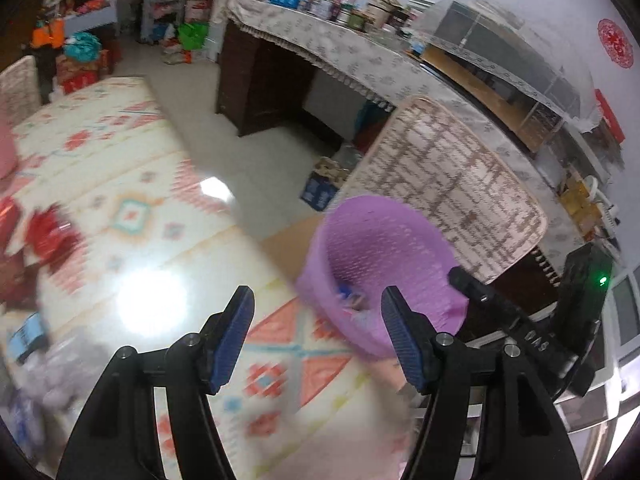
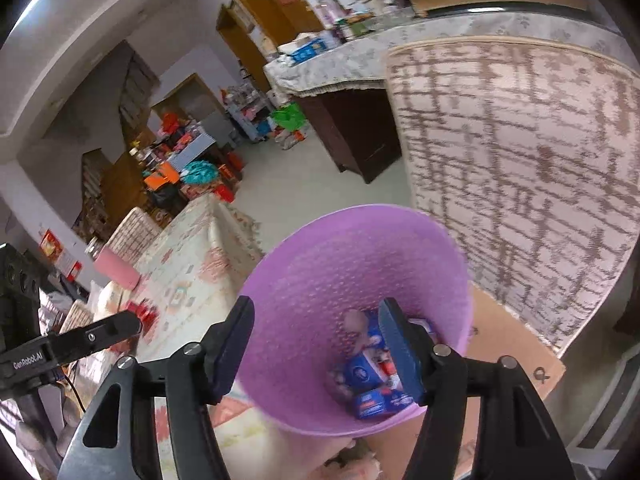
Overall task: Collect trash
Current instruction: 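Move the left tool over the grey plastic-wrapped box on the table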
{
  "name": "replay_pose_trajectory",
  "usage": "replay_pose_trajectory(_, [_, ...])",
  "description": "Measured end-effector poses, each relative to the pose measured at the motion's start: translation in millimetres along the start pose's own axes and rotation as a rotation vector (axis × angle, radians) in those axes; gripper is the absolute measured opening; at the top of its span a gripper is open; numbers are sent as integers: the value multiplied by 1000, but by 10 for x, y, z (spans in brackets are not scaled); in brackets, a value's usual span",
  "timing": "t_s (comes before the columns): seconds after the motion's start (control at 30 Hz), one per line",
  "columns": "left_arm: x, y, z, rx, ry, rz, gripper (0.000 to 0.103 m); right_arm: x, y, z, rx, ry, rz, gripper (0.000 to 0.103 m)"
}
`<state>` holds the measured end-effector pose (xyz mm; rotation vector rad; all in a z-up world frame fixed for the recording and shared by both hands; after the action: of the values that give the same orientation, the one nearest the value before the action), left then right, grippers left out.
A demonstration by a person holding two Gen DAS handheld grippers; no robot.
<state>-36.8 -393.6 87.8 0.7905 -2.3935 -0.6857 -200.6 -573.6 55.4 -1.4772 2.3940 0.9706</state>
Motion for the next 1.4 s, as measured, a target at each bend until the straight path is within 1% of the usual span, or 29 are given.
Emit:
replay_pose_trajectory(0.03, [-66, 66, 25, 3, 0, -14, 65, -73, 13, 35, 3, 11, -12, 75])
replay_pose_trajectory(0.1, [-271, 267, 105, 13, 15, -49, 65, -269, 40, 112, 21, 47, -39, 84])
replay_pose_trajectory(0.17, [-471, 447, 160, 29, 40, -79, 65, -488, 53, 195, 34, 72, -80, 89])
replay_pose_trajectory(0.2, [-599, 562, 189, 43, 54, -100, 65, -581, 53, 238, 30, 77, -99, 89])
replay_pose_trajectory(0.27, [-863, 809, 235, 81, 80, -161, 65, -792, -1, 342, -3, 73, -158, 90])
replay_pose_trajectory(0.33, [-1171, 1072, 290, 120, 107, -233, 65, -1017, -107, 486, -62, 62, -214, 90])
replay_pose_trajectory(0.4, [-1538, 1302, 353, 139, 152, -307, 66, -1212, -233, 645, -121, 59, -246, 90])
replay_pose_trajectory(0.5, [-2063, 1516, 456, 142, 235, -422, 69, -1544, -411, 917, -180, 69, -301, 90])
replay_pose_trajectory(0.53, [-2259, 1568, 501, 135, 265, -462, 69, -1657, -464, 1011, -187, 85, -313, 90])
replay_pose_trajectory(0.6, [-2600, 1597, 584, 109, 321, -518, 69, -1835, -551, 1172, -197, 112, -329, 90])
replay_pose_trajectory(0.67, [-2822, 1577, 663, 88, 364, -534, 69, -2005, -636, 1332, -208, 139, -338, 90])
replay_pose_trajectory(0.77, [-3033, 1462, 739, 55, 400, -525, 69, -2126, -705, 1472, -221, 170, -336, 90])
replay_pose_trajectory(0.8, [-3076, 1411, 745, 49, 411, -515, 69, -2139, -706, 1469, -219, 182, -335, 90])
replay_pose_trajectory(0.87, [-3092, 1325, 738, 47, 420, -496, 69, -2156, -645, 1470, -186, 202, -337, 90])
replay_pose_trajectory(0.97, [-3126, 1186, 693, 41, 416, -483, 69, -2157, -646, 1476, -183, 212, -323, 90])
replay_pose_trajectory(1.03, [-3128, 1058, 671, 22, 414, -477, 69, -2162, -643, 1476, -179, 218, -315, 90])
replay_pose_trajectory(1.13, [-3047, 1002, 661, 16, 367, -493, 69, -2171, -633, 1479, -174, 225, -309, 90])
replay_pose_trajectory(1.17, [-3025, 988, 675, 9, 355, -494, 67, -2174, -633, 1481, -172, 229, -306, 90])
replay_pose_trajectory(1.2, [-2987, 991, 681, 11, 334, -508, 60, -2177, -632, 1482, -172, 231, -305, 90])
replay_pose_trajectory(1.23, [-2971, 1009, 690, 11, 328, -509, 59, -2181, -632, 1485, -172, 235, -304, 90])
replay_pose_trajectory(1.27, [-2955, 1026, 693, 9, 325, -510, 54, -2184, -630, 1488, -174, 239, -304, 90])
replay_pose_trajectory(1.3, [-2933, 1067, 693, 15, 322, -514, 32, -2190, -630, 1492, -175, 242, -304, 90])
replay_pose_trajectory(1.33, [-2914, 1114, 681, 26, 314, -529, 19, -2195, -629, 1498, -176, 244, -304, 90])
replay_pose_trajectory(1.37, [-2906, 1168, 676, 27, 315, -522, 1, -2194, -632, 1500, -178, 244, -304, 90])
replay_pose_trajectory(1.4, [-2899, 1234, 674, 36, 331, -491, 1, -2203, -649, 1507, -179, 244, -304, 90])
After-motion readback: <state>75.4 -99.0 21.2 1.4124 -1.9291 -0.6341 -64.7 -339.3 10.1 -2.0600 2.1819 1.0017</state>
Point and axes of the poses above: each gripper's, at about its wrist camera, not at the fingertips, and y roughly against the way its jaws point, x to its right, z to its underside, the point moved 1 cm from there along -y, roughly the way its jaws point, and after that the axes turned 14 degrees about x, right-handed, at the moved point
